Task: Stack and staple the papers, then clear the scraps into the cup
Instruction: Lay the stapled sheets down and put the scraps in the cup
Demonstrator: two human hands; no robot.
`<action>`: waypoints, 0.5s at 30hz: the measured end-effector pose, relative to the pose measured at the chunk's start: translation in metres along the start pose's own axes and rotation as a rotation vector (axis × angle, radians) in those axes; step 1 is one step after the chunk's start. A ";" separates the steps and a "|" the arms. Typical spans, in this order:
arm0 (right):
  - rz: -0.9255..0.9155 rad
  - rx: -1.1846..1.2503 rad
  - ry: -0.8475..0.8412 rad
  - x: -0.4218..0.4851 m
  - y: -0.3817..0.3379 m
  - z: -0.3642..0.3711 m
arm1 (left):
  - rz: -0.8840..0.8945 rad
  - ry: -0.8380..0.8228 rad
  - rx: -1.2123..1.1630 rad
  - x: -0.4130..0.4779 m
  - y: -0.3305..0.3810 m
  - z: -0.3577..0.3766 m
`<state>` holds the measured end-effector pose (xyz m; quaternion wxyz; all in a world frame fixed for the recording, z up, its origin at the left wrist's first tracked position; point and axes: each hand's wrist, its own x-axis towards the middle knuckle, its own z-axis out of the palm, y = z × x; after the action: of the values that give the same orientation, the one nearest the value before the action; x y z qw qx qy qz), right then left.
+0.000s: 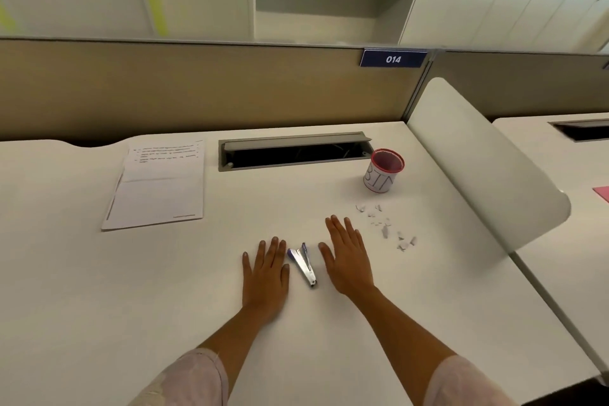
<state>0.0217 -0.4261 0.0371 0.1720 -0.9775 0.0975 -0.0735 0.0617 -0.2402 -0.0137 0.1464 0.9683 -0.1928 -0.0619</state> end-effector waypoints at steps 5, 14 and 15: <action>0.127 0.023 0.011 0.004 0.065 -0.020 | -0.021 -0.007 0.033 0.013 0.011 0.006; 0.312 0.079 0.011 0.001 0.154 -0.027 | 0.008 0.044 0.054 0.032 0.016 0.012; 0.336 0.077 0.009 0.002 0.159 -0.026 | 0.005 0.049 0.049 0.032 0.017 0.012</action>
<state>-0.0074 -0.5817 0.0054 0.2186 -0.9398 0.2575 -0.0519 0.0834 -0.2705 -0.0219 0.1274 0.9723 -0.1931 -0.0329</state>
